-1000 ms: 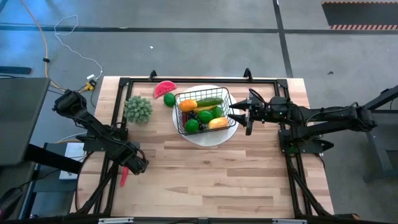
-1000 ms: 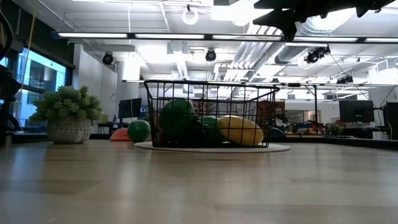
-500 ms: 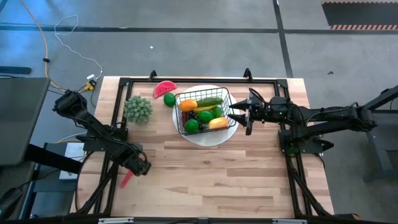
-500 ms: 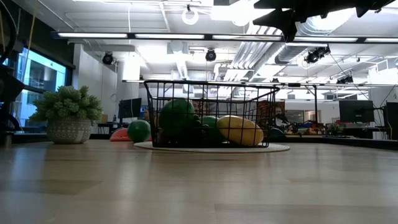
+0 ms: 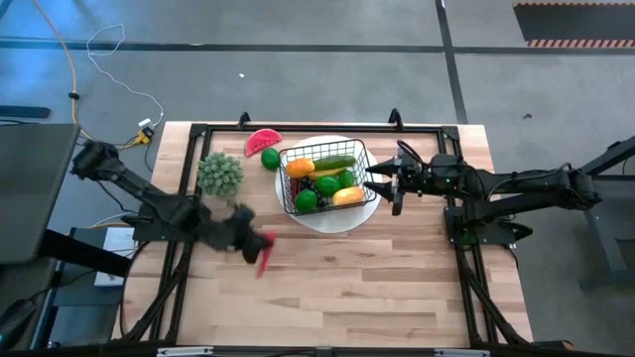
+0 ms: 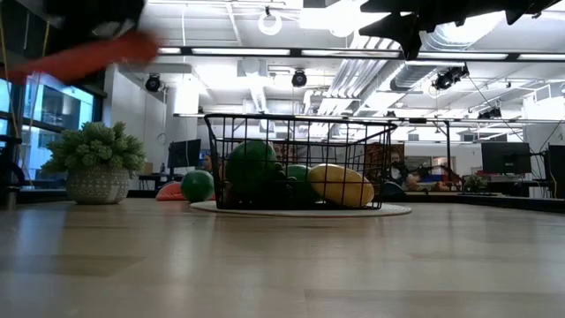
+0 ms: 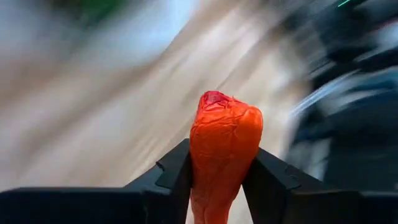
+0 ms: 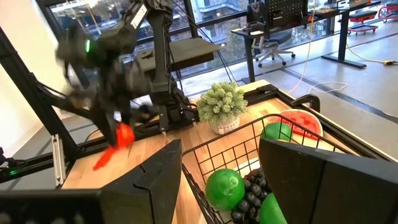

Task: Build produce basket
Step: Put the orange carrot into the black wire basket

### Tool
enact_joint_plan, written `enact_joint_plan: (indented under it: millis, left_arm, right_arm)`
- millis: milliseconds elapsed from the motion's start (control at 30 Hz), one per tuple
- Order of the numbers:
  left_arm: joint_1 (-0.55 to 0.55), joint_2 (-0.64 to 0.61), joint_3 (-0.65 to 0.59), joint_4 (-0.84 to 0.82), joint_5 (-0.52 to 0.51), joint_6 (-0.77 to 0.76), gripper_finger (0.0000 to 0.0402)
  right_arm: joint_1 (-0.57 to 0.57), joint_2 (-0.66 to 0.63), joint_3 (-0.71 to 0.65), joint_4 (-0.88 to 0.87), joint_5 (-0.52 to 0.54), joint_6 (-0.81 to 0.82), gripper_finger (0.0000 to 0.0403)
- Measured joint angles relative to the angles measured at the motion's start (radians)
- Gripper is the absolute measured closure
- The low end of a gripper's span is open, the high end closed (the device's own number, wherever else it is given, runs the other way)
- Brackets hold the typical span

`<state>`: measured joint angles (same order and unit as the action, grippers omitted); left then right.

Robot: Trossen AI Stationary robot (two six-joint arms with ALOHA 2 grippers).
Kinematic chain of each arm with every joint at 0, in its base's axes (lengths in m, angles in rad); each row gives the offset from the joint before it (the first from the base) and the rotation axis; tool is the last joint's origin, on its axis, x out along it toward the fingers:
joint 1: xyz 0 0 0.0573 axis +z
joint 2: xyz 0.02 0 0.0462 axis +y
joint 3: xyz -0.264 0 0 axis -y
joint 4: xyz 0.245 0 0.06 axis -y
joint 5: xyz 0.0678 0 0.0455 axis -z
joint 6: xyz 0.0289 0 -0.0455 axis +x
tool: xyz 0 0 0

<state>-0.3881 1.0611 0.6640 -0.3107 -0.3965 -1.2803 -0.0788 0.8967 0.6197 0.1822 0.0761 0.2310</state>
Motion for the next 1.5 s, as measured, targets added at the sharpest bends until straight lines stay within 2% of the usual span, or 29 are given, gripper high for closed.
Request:
enact_joint_plan:
  millis: [67,133,233,333,467,567,633,867,1067,1433,1500]
  left_arm:
    - [0.071,-0.032,0.001,0.218,-0.05,0.231,0.0287]
    - [0.146,-0.053,0.002,0.437,-0.047,0.459,0.0287]
    - [0.269,-0.069,0.002,0.677,0.029,0.7,0.0286]
    - [0.397,-0.084,0.002,0.79,0.155,0.8,0.0286]
    - [0.526,-0.083,0.002,0.803,0.31,0.819,0.0285]
    - [0.564,-0.072,0.002,0.799,0.388,0.827,0.0285]
    - [0.566,-0.061,0.001,0.79,0.405,0.859,0.0285]
    - [0.565,-0.052,0.001,0.794,0.356,0.934,0.0285]
    - [0.565,-0.052,0.001,0.794,0.353,0.944,0.0285]
    - [0.566,-0.052,0.003,0.791,0.256,0.932,0.0285]
    - [0.579,-0.033,0.037,0.759,0.245,0.917,0.0285]
  right_arm:
    - [0.0,0.0,0.0,0.002,0.0,0.0,0.0206]
    - [0.0,0.0,0.0,0.002,0.0,0.003,0.0206]
    - [0.0,0.0,0.0,0.016,0.0,0.039,0.0206]
    - [0.0,0.0,0.0,0.03,-0.009,0.072,0.0206]
    - [0.002,0.0,0.0,0.096,-0.047,0.084,0.0206]
    - [0.002,0.0,0.0,0.169,-0.075,0.083,0.0206]
    - [0.002,0.0,0.0,0.205,-0.081,0.078,0.0206]
    - [0.002,0.0,0.0,0.216,-0.08,0.031,0.0206]
    - [0.002,0.0,0.0,0.215,-0.08,0.03,0.0206]
    - [0.002,0.0,0.0,0.211,-0.08,0.03,0.0206]
    - [0.002,0.0,0.0,0.211,-0.076,0.03,0.0206]
